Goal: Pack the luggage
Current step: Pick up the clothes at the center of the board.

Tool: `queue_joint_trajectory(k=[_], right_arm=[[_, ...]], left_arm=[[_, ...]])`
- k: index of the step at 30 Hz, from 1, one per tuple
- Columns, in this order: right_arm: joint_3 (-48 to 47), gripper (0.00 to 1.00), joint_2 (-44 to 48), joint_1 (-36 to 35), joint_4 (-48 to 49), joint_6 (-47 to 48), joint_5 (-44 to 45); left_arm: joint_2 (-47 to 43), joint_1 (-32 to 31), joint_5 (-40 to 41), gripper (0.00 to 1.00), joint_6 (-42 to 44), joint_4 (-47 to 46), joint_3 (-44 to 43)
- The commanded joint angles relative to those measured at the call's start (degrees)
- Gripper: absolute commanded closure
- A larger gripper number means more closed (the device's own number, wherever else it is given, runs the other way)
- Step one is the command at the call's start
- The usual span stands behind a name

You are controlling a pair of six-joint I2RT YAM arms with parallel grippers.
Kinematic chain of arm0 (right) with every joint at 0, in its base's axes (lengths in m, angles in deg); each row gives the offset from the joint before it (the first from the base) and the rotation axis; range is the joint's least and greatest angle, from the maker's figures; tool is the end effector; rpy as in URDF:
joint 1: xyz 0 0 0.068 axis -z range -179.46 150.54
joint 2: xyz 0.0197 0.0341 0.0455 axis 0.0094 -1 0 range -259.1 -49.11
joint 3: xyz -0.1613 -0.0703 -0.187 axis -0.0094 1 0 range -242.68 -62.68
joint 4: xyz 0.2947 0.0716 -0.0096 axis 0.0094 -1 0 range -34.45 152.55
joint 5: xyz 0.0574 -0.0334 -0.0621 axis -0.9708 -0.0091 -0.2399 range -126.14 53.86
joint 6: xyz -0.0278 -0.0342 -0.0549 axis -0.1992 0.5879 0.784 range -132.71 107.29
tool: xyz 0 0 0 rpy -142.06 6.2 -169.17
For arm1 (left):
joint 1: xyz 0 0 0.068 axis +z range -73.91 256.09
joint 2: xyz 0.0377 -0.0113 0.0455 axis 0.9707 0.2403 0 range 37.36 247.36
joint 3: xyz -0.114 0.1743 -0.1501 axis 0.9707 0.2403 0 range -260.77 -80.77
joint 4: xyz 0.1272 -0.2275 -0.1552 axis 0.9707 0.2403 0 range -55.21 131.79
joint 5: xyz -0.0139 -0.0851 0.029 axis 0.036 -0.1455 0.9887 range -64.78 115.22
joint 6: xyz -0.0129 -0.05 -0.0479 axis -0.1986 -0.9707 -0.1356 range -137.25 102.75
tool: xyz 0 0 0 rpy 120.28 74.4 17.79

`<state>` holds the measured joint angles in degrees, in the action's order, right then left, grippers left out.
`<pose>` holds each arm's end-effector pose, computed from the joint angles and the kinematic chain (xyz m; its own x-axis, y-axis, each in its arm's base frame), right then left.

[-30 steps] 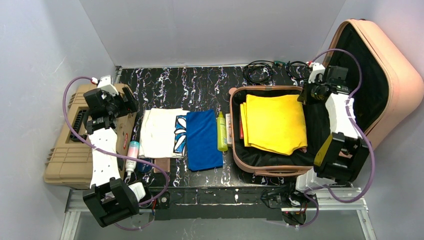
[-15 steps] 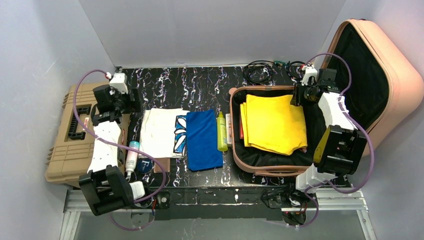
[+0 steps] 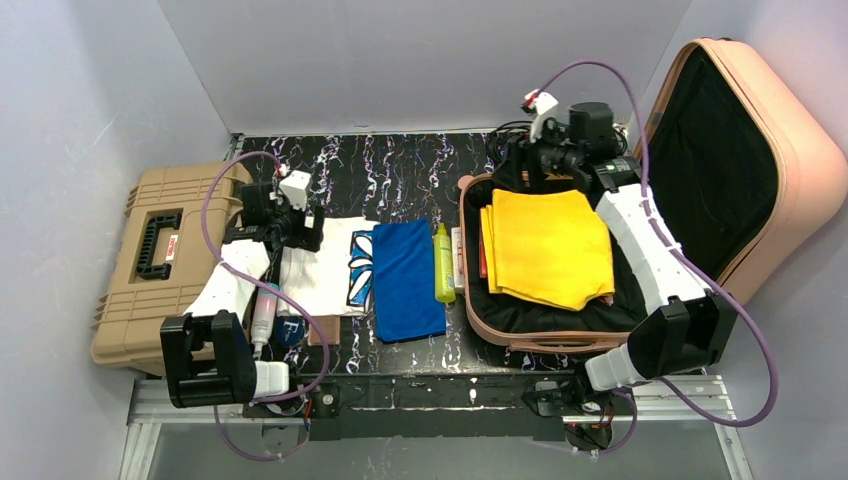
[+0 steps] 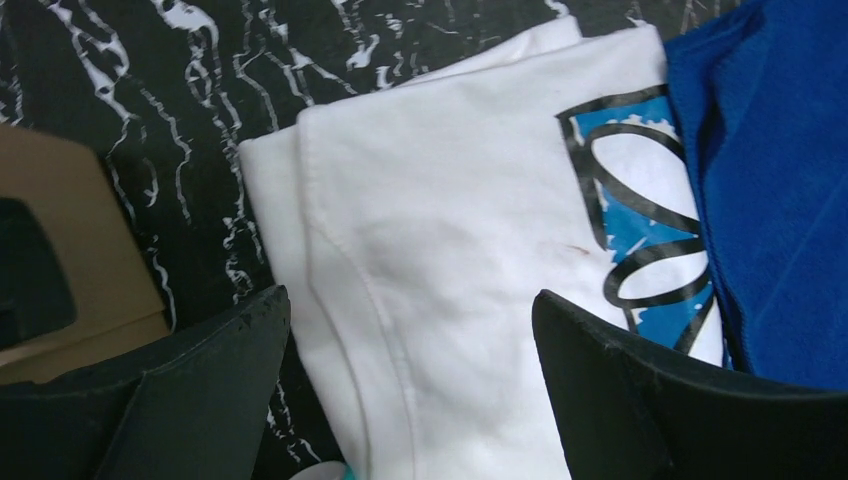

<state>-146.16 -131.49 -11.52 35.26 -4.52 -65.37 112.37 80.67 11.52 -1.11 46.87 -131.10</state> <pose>0.3725 0.1084 0.3694 -0.3402 -0.1998 -0.9189 -0.6661 0.7409 0.0855 0.3481 0.0141 0.2084 -0.5420 0.2276 -0.8090 0.2730 0.9581 0.0866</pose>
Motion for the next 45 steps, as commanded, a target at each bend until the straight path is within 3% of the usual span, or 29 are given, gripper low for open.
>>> queue_joint_trajectory(k=[1,6,15,23,28,33,45], right_arm=[[-2.84,0.35,-3.38,-7.77,4.29,-5.94,-3.15],[-6.93,0.35,-11.27,-18.43,4.56,-6.78,-1.77],[-17.33,0.37,-29.46,-28.18,5.77,-16.21,-5.40],[-23.54,0.38,-43.26,-32.94,5.54,-25.62,-7.35],[-20.90,0.37,-44.70,-34.66,8.83,-33.11,-8.62],[-13.76,0.36,-42.73,-36.49,12.51,-38.99,-6.22],[-14.60,0.34,-47.17,-38.54,16.12,-46.48,-4.94]], left_arm=[[0.85,-3.65,1.39,0.10,3.05,0.89,0.47],[2.02,-9.05,9.16,0.10,4.37,0.96,-0.80],[-8.36,-9.06,5.87,0.05,3.38,4.20,-4.97],[-8.49,-8.11,27.70,0.02,0.83,4.80,-12.68],[-7.06,-4.75,32.49,0.02,0.54,4.28,-13.32],[-5.65,1.64,31.49,0.02,-0.27,4.14,-12.89],[-4.68,2.82,33.39,0.02,1.66,1.28,-8.36]])
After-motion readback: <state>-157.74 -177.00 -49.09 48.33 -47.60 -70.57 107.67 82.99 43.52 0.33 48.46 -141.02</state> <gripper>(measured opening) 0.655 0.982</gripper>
